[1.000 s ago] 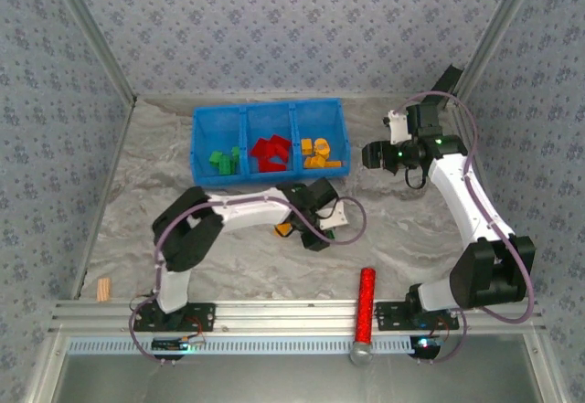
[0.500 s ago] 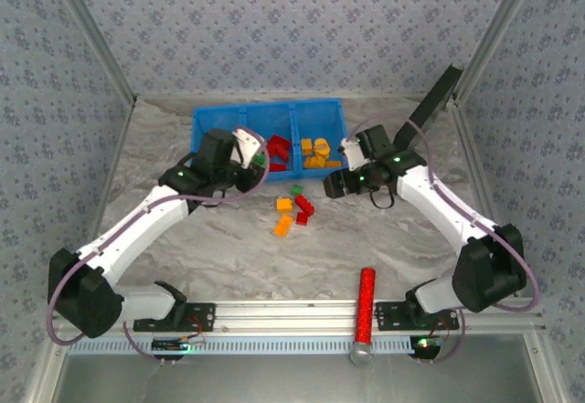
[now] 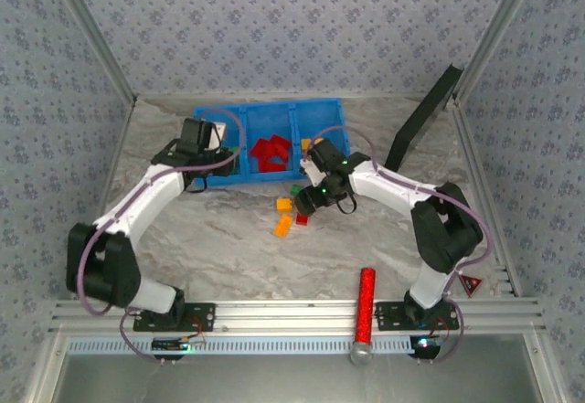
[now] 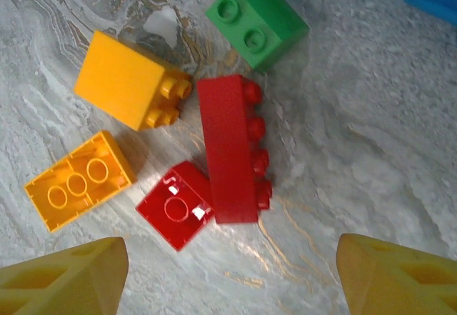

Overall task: Sort the legos into containers by color
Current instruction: Place the lego in the container, then pick up the lego from the center of the table.

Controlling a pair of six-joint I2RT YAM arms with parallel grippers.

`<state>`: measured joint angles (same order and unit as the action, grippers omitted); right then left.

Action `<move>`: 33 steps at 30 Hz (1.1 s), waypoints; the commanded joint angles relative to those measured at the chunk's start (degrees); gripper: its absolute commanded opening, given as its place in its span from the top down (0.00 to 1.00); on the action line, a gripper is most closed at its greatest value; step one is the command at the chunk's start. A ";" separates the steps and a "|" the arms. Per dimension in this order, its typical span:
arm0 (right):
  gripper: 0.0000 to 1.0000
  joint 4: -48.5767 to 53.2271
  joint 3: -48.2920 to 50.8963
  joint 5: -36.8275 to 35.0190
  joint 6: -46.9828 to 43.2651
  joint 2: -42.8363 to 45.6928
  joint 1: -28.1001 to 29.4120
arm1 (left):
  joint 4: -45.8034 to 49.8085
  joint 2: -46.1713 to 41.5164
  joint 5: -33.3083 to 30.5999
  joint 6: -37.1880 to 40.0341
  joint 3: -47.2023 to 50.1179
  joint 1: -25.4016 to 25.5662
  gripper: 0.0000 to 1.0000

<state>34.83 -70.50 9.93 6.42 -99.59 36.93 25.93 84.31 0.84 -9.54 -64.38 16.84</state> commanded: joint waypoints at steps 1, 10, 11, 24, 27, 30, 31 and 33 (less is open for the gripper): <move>0.21 0.11 -3.05 -2.75 -1.09 -2.29 1.06 | 2.96 4.29 2.67 -3.67 -3.99 -2.51 0.78; 0.30 -0.13 -6.04 -3.14 -1.16 -6.49 1.40 | 1.66 11.58 3.47 -4.94 -5.66 -3.22 0.76; 0.31 -0.11 -6.35 -3.06 -1.13 -7.07 1.39 | 1.51 11.98 3.47 -5.17 -5.58 -3.22 0.75; 0.46 -0.11 -7.14 -2.47 -1.49 -10.99 1.56 | 2.55 12.90 2.67 -5.66 -6.27 -3.48 0.44; 0.51 -0.11 -7.39 -2.55 -1.41 -11.89 1.59 | 2.95 12.01 2.94 -5.56 -6.51 -3.48 0.43; 0.53 -0.05 -7.51 -1.87 -1.53 -12.64 1.57 | 3.61 10.35 3.35 -5.53 -6.95 -3.48 0.43; 0.55 -0.11 -7.28 -1.32 -1.76 -12.54 1.52 | 3.96 9.65 3.46 -5.45 -7.15 -3.48 0.43; 0.60 -1.58 -6.29 -0.09 -1.94 -11.74 1.24 | 5.17 8.26 3.42 -5.16 -7.71 -3.47 0.42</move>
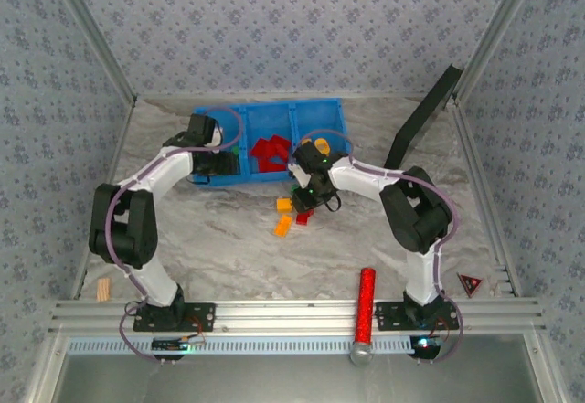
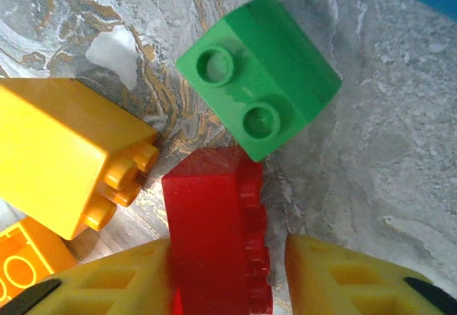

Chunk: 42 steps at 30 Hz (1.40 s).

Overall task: Sort the legos into containers by color
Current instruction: Pick up the lego from the center of the table, then place the lego in the container.

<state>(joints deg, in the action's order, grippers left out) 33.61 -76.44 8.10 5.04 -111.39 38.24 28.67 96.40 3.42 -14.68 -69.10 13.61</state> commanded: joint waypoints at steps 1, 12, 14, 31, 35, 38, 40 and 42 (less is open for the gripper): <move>0.62 -0.39 -0.11 2.44 -0.51 0.48 -0.37 | 2.98 -4.44 0.89 0.17 -3.13 -0.25 0.42; 0.72 8.75 -5.19 3.78 -2.57 9.29 -1.80 | 7.58 -14.50 -1.26 2.41 -1.09 -0.27 0.38; 0.72 9.92 -8.63 3.68 -2.92 9.62 -1.68 | 8.39 -16.25 -1.65 3.05 -0.62 -0.32 0.37; 0.72 13.55 -43.96 1.00 -4.41 -13.79 -0.85 | 15.94 -29.43 1.13 -1.82 9.33 -0.16 0.37; 0.72 14.86 -50.88 0.30 -4.77 -19.44 -0.55 | 17.02 -30.48 2.08 -3.10 11.17 0.44 0.36; 0.71 15.44 -54.85 -0.25 -5.02 -22.94 -0.36 | 18.83 -30.02 2.77 -3.08 11.22 1.69 0.36; 0.69 17.29 -58.58 -1.13 -5.42 -25.66 -0.31 | 19.44 -29.64 3.26 -3.26 11.28 3.19 0.36; 0.66 21.05 -63.55 -2.96 -5.69 -29.07 -0.14 | 19.59 -29.22 3.12 -4.05 11.36 5.23 0.36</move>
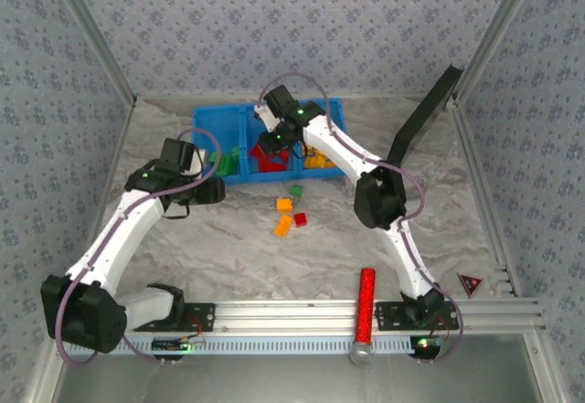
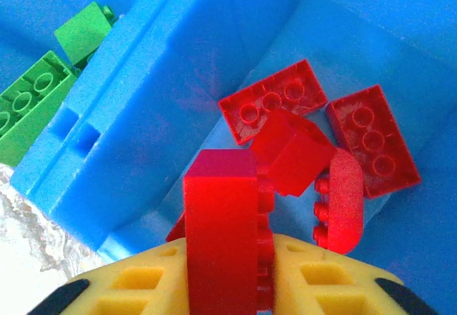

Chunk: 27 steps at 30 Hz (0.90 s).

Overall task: Sort the legos into containers by color
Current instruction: Place the lego in the container, then pick up the lego from the center of the table.

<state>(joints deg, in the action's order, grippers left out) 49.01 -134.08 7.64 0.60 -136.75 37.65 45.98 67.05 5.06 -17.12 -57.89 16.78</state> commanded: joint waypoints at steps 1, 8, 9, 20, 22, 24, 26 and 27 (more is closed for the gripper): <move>0.65 7.21 -7.89 -2.86 -1.24 -4.93 0.49 | 2.20 0.33 1.47 -2.25 0.21 2.85 0.36; 0.59 6.34 -6.03 -2.85 -0.65 -2.61 0.42 | -3.35 1.86 -0.31 -7.79 2.33 11.31 0.36; 0.59 6.61 -6.02 -2.91 -0.56 -1.85 0.42 | -4.58 2.41 -1.28 -8.29 2.34 13.00 0.36; 0.53 6.33 7.36 -3.05 -0.38 17.44 -1.94 | -14.72 21.64 -10.58 -3.86 -8.27 25.92 0.35; 0.52 6.16 11.45 -3.85 0.15 21.67 -3.04 | -14.74 25.45 -11.65 -3.36 -11.49 26.83 0.35; 0.51 6.86 15.33 -4.67 1.48 25.87 -4.42 | -14.22 29.12 -13.42 -2.88 -14.90 27.83 0.34; 0.50 6.60 19.93 -5.28 3.04 30.13 -5.58 | -13.80 32.15 -14.44 -2.61 -17.68 28.45 0.33; 0.49 5.90 23.02 -5.65 3.85 32.63 -6.24 | -13.51 33.63 -14.44 -2.65 -18.88 28.70 0.34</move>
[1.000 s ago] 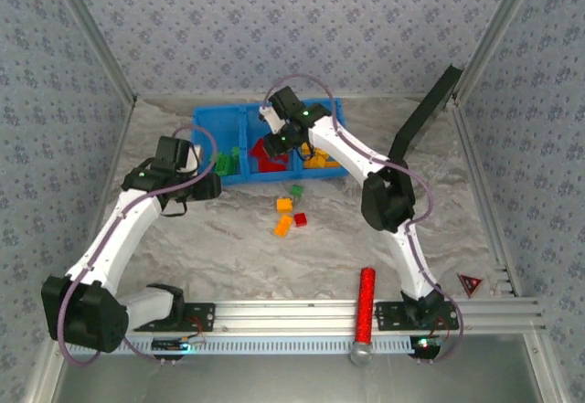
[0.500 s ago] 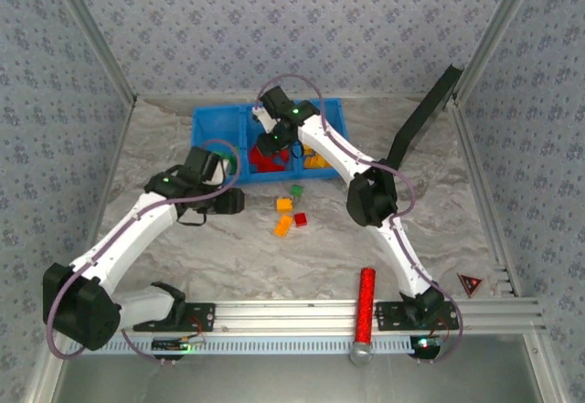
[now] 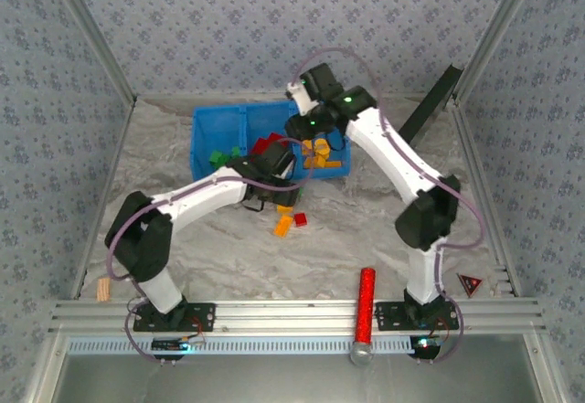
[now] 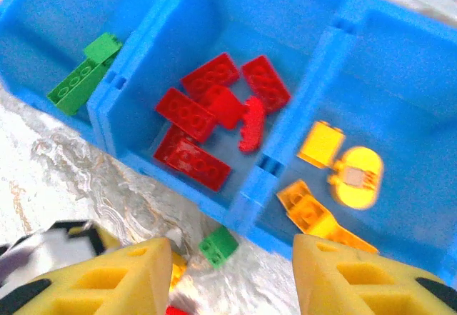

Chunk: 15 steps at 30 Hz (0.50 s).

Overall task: Sort the legos into containers by color
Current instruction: Pick up the lego from the center of the table.

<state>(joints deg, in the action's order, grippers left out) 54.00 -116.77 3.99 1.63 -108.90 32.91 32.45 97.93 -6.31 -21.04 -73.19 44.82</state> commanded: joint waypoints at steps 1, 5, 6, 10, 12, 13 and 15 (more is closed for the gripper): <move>0.48 0.15 8.55 -2.17 3.46 6.76 -2.14 | 0.19 3.85 -2.95 1.22 -4.47 0.73 0.33; 0.42 -0.32 18.14 -1.63 6.92 14.96 -6.27 | 0.54 7.69 -2.37 0.68 -7.32 1.67 0.33; 0.41 0.28 19.88 -0.87 7.44 16.73 -7.46 | 0.81 8.54 -2.31 0.48 -7.97 1.86 0.33; 0.37 1.09 25.50 1.69 8.69 23.19 -11.50 | 1.61 11.73 -2.42 -0.13 -10.30 2.62 0.33; 0.36 0.95 28.32 2.66 8.92 26.42 -13.06 | 2.09 13.33 -2.44 -0.40 -11.56 2.79 0.33; 0.35 1.14 29.41 3.07 8.92 27.81 -13.83 | 2.10 13.90 -2.42 -0.60 -12.06 2.84 0.33; 0.34 1.71 31.79 3.77 8.92 30.45 -15.57 | 2.22 15.49 -2.43 -0.94 -13.13 2.91 0.33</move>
<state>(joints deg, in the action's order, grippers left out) 54.19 -87.07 5.41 9.19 -82.70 18.68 33.12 111.59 -7.62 -21.06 -83.37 47.37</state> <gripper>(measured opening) 0.659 0.668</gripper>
